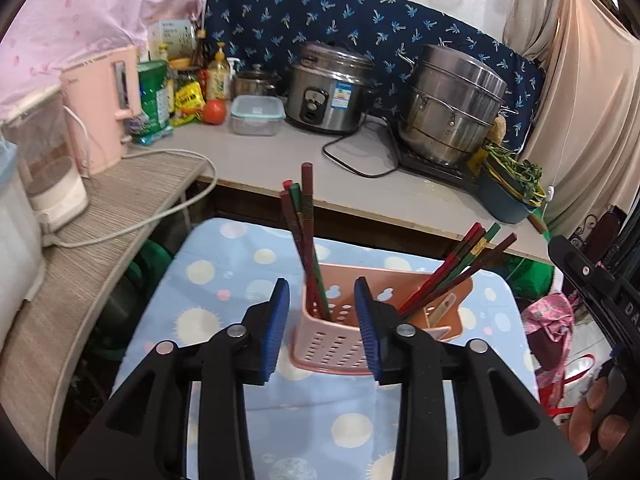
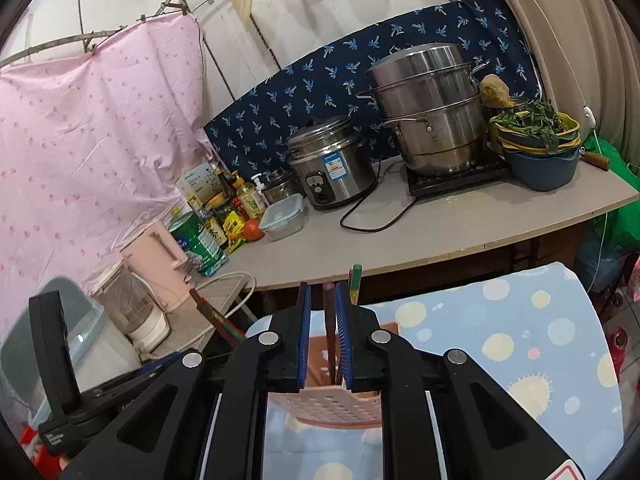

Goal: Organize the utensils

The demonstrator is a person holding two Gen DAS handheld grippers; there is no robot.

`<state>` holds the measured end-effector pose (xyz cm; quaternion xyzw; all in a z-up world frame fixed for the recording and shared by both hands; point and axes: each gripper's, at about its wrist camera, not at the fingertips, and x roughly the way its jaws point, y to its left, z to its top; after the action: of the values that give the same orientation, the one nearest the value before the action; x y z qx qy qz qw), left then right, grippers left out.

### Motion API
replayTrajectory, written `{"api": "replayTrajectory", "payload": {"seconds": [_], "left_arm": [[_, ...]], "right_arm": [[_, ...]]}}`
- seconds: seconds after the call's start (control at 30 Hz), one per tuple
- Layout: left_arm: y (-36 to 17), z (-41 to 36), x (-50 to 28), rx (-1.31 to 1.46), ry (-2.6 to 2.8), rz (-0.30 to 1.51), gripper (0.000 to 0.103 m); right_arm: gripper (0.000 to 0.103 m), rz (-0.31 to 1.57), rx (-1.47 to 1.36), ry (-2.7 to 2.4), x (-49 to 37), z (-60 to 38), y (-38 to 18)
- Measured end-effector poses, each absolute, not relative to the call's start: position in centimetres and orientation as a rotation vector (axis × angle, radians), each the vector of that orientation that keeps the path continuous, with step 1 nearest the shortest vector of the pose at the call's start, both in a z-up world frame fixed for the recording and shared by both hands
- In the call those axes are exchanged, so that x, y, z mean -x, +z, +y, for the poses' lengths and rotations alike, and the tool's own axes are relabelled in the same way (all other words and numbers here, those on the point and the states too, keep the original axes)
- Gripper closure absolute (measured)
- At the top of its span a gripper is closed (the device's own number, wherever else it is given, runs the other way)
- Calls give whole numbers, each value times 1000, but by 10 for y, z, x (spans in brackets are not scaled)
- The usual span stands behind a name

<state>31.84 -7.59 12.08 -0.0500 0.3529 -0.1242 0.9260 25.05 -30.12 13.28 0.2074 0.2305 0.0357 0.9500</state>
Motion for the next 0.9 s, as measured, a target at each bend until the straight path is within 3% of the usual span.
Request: {"api": "replayTrajectory", "payload": {"seconds": [0.17, 0.33, 0.57, 0.8, 0.9], "left_arm": [[117, -75, -295, 45, -205, 717, 67], [109, -75, -265, -13, -155, 709, 52], [96, -77, -235, -63, -134, 722, 50], [89, -79, -214, -96, -116, 715, 35], [87, -77, -206, -100, -115, 716, 34]], "right_arm": [[73, 530, -380, 77, -220, -287, 116], [64, 594, -341, 70, -190, -273, 96], [51, 618, -295, 57, -153, -257, 83], [42, 638, -235, 34, -131, -242, 75], [37, 642, -239, 30, -124, -241, 74]]}}
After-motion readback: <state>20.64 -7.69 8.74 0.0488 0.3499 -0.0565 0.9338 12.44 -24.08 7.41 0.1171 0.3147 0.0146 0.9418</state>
